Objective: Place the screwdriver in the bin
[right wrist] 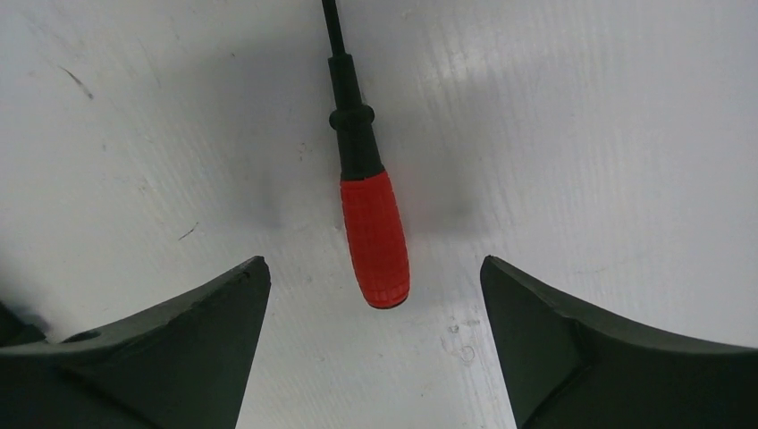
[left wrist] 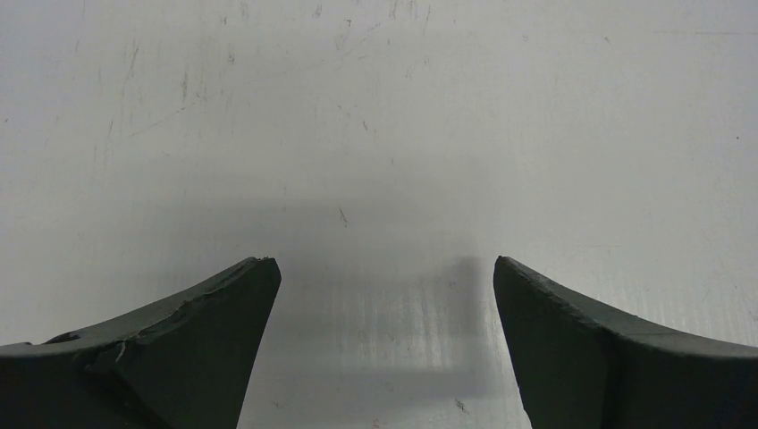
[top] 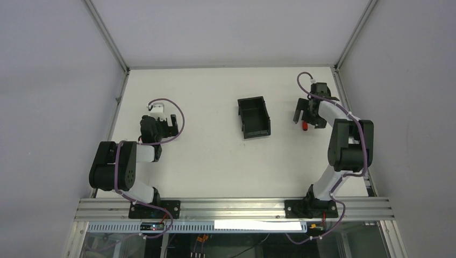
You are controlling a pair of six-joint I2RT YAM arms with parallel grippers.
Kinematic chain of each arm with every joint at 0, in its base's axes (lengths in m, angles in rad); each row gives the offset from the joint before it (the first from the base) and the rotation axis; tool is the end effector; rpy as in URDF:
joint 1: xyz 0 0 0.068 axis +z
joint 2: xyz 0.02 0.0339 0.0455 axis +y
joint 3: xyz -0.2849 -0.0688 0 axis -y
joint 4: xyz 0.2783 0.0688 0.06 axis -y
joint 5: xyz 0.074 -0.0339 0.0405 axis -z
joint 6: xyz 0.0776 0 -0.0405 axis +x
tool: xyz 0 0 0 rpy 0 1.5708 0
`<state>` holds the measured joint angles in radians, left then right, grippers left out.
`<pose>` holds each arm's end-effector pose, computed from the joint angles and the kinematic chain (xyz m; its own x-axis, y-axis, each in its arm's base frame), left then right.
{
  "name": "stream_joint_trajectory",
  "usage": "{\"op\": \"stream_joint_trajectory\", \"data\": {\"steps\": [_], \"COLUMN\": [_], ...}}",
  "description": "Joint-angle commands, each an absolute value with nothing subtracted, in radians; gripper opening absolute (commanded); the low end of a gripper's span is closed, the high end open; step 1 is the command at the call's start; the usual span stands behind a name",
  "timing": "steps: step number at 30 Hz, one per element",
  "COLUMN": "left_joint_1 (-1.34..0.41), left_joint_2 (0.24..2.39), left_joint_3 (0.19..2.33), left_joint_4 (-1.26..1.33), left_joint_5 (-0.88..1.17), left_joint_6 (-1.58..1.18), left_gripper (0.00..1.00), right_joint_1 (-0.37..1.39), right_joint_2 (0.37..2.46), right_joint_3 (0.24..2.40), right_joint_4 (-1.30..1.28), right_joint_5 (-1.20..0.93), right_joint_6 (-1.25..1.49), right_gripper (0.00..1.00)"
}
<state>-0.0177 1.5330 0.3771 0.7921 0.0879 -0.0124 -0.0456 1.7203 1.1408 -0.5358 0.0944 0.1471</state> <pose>0.3176 -0.0124 0.1139 -0.3570 -0.0060 -0.9341 0.0952 0.9945 -0.0428 0.3939 -0.0253 0.1572 -0.8747 0.1860 -0.4476 0.2174 0.9759 -0.0193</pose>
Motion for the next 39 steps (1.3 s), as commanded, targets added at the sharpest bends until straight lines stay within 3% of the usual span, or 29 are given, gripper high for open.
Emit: {"op": "stream_joint_trajectory", "data": {"steps": [1,7,11,15,27,39], "left_joint_1": [-0.008,-0.008,-0.008,-0.008,-0.008,-0.008], "left_joint_2": [1.508,1.507,1.508,1.507,1.508,1.508], "left_joint_3": [0.371,0.371,0.371,0.371,0.371,0.371], "left_joint_4": [0.827,0.827,0.826,0.826,0.826,0.827], "left_joint_5": [0.101,0.1,0.101,0.101,0.101,0.101], "left_joint_6": [-0.021,-0.021,-0.022,-0.022,-0.021,-0.021], "left_gripper": [0.99,0.99,0.99,0.99,0.99,0.99], "right_joint_1": [-0.049,-0.049,-0.049,-0.048,-0.007,0.34], "right_joint_2": [1.775,1.858,1.859,1.78,1.542,1.507], "right_joint_3": [1.18,1.187,1.203,1.237,1.408,1.476], "right_joint_4": [-0.515,-0.472,-0.474,-0.507,-0.745,-0.728], "right_joint_5": [0.076,0.081,0.093,0.097,0.008,-0.104], "right_joint_6": [0.118,0.115,0.113,0.094,0.094,-0.066], "right_gripper": [0.89,0.71,0.27,0.11,0.14,0.21]}}
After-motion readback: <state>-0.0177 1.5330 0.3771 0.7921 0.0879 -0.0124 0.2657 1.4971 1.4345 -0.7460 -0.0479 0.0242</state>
